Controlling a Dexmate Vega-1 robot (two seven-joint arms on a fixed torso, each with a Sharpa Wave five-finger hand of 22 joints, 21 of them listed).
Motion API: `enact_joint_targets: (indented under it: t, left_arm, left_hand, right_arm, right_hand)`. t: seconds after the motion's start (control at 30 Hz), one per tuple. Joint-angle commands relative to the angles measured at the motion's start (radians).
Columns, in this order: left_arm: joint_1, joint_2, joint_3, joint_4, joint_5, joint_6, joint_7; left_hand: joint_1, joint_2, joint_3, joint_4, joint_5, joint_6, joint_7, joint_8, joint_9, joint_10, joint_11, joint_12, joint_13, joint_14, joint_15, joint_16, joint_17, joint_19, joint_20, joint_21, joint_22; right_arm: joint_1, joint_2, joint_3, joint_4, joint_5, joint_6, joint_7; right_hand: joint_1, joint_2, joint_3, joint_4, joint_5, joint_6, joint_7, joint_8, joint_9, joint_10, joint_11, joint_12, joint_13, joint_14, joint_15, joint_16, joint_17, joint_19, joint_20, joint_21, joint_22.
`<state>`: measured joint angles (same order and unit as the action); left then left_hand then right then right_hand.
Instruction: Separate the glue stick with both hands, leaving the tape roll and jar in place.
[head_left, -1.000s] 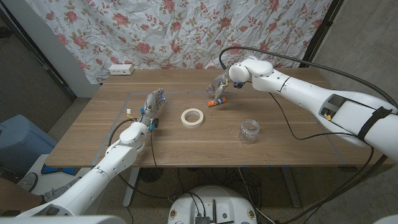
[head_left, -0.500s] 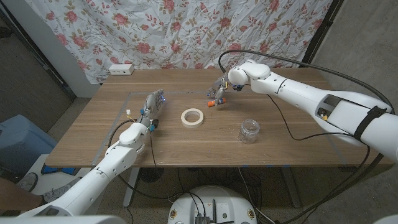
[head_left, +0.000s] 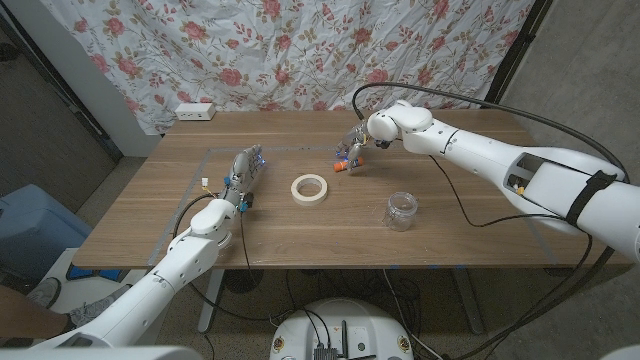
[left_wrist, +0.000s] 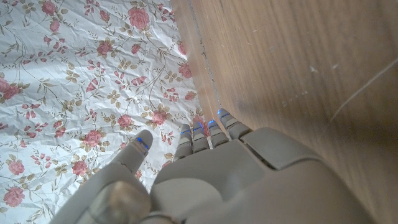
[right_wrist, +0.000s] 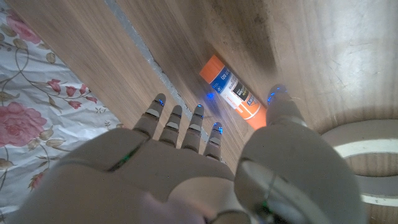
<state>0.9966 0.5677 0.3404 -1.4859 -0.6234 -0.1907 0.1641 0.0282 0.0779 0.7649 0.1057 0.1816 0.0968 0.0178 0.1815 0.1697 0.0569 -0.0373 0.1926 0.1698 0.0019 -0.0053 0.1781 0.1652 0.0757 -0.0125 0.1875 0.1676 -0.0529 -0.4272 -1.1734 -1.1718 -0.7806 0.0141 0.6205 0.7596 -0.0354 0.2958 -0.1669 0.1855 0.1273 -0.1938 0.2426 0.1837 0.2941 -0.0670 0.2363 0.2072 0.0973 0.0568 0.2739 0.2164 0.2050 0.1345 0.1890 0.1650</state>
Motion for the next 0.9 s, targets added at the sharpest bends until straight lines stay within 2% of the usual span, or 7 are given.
enact_joint_targets:
  t: [0.03,0.23,0.33,0.53,0.8,0.83,0.9]
  left_arm:
    - [-0.013,-0.007,0.002,0.021,-0.003,-0.004,-0.011]
    - [-0.021,-0.007,0.004,0.026,0.0,-0.002,-0.013]
    - [-0.021,-0.006,0.004,0.025,-0.001,0.002,-0.012]
    - [-0.022,-0.007,0.005,0.026,-0.002,0.006,-0.011]
    - [-0.032,-0.007,0.007,0.034,-0.002,0.006,-0.019]
    - [-0.033,-0.006,0.007,0.035,-0.003,0.004,-0.023]
    - [-0.036,-0.005,0.007,0.037,-0.004,0.003,-0.03]
  left_hand:
    - [0.005,0.093,0.01,-0.002,0.003,0.007,0.001,0.003,0.005,0.01,0.0,-0.003,0.002,0.006,0.0,-0.001,0.003,0.007,0.003,0.008,0.003]
    - [0.004,0.093,0.011,-0.001,0.003,0.008,0.003,0.003,0.005,0.01,0.003,-0.003,0.002,0.006,0.003,-0.001,0.003,0.009,0.006,0.008,0.003]
    - [0.004,0.092,0.012,-0.001,0.003,0.009,0.003,0.003,0.005,0.011,0.005,-0.003,0.002,0.007,0.003,-0.001,0.003,0.011,0.006,0.008,0.003]
    - [0.004,0.092,0.012,0.0,0.003,0.01,0.004,0.003,0.005,0.011,0.005,-0.003,0.002,0.007,0.006,-0.001,0.004,0.013,0.01,0.009,0.003]
    - [0.004,0.092,0.014,0.0,0.003,0.013,0.005,0.003,0.005,0.012,0.007,-0.003,0.002,0.009,0.007,-0.001,0.003,0.016,0.013,0.009,0.003]
    - [0.004,0.092,0.014,0.0,0.003,0.013,0.006,0.003,0.005,0.012,0.009,-0.003,0.002,0.009,0.007,-0.001,0.003,0.017,0.014,0.009,0.003]
    - [0.004,0.092,0.014,0.0,0.003,0.014,0.006,0.003,0.005,0.014,0.005,-0.003,0.002,0.009,0.007,-0.001,0.003,0.017,0.014,0.009,0.003]
  right_arm:
    - [-0.025,-0.024,0.006,-0.014,-0.001,-0.029,-0.063]
    - [-0.046,-0.042,0.016,-0.041,-0.01,-0.047,-0.098]
    - [-0.061,-0.05,0.026,-0.052,-0.012,-0.057,-0.126]
    - [-0.075,-0.052,0.035,-0.046,-0.007,-0.054,-0.157]
    - [-0.092,-0.054,0.042,-0.029,-0.002,-0.04,-0.216]
    - [-0.092,-0.053,0.043,-0.025,0.002,-0.036,-0.216]
    - [-0.099,-0.054,0.048,-0.024,0.008,-0.035,-0.232]
  right_hand:
    - [0.013,-0.009,0.006,-0.001,0.008,0.026,-0.005,0.01,0.005,0.028,-0.005,0.007,0.001,0.025,-0.003,0.011,0.003,0.022,-0.008,0.011,0.002]
    - [0.028,-0.021,0.007,-0.003,0.014,0.062,-0.011,0.018,0.005,0.066,-0.012,0.012,0.0,0.056,-0.021,0.02,0.002,0.044,-0.015,0.012,0.002]
    - [0.046,-0.03,0.01,-0.004,0.021,0.094,-0.019,0.024,0.004,0.118,-0.026,0.022,-0.001,0.088,-0.037,0.03,0.0,0.063,-0.021,0.013,0.002]
    - [0.07,-0.04,0.015,-0.007,0.028,0.128,-0.023,0.029,0.004,0.161,-0.029,0.027,-0.004,0.108,-0.05,0.033,-0.004,0.066,-0.022,0.007,0.002]
    - [0.107,-0.046,0.026,-0.008,0.041,0.184,-0.022,0.042,0.007,0.212,-0.055,0.028,-0.007,0.14,-0.071,0.039,-0.007,0.08,-0.027,0.005,0.001]
    - [0.117,-0.046,0.031,-0.007,0.045,0.211,-0.021,0.05,0.008,0.237,-0.068,0.031,-0.008,0.153,-0.075,0.042,-0.007,0.084,-0.03,0.004,0.001]
    - [0.124,-0.05,0.034,-0.005,0.049,0.234,-0.023,0.057,0.009,0.247,-0.076,0.029,-0.008,0.175,-0.062,0.047,-0.008,0.092,-0.029,0.004,0.001]
